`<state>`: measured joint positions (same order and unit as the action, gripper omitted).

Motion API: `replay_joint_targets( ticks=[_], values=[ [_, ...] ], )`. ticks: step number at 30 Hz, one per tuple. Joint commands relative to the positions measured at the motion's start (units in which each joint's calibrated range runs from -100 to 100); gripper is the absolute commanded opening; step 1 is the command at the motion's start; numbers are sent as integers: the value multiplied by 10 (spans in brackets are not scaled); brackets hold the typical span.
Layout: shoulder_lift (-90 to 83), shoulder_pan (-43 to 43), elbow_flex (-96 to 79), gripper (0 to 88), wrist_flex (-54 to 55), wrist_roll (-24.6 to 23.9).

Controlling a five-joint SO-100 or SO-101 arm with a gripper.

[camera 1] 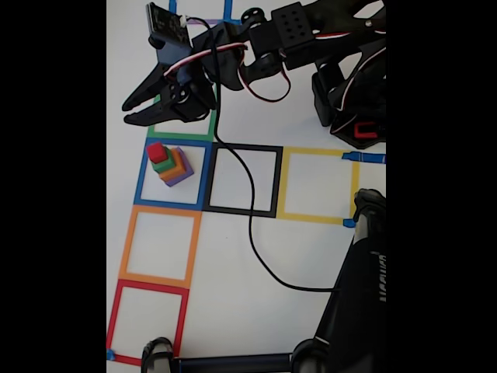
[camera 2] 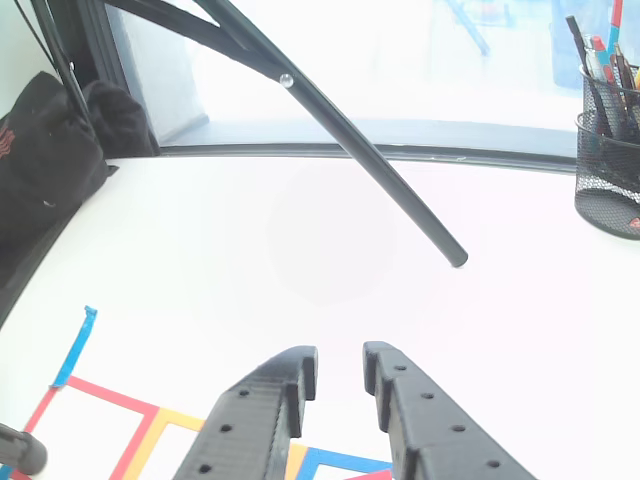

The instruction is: Tower of hanoi

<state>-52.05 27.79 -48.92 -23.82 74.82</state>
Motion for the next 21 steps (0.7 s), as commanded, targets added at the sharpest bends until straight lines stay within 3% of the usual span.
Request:
replay_joint_targets(
  ticks=[1, 5, 7, 12, 14, 21],
  values=[
    [-69, -21, 112, 5, -142, -103],
    [-145, -28, 123, 5, -183, -277],
    [-182, -29, 121, 5, -206, -330],
    [-256, -14, 113, 5, -277, -386],
    [-288, -11, 113, 5, -322, -430],
    [-418, 43, 31, 5, -371, -472]
  ],
)
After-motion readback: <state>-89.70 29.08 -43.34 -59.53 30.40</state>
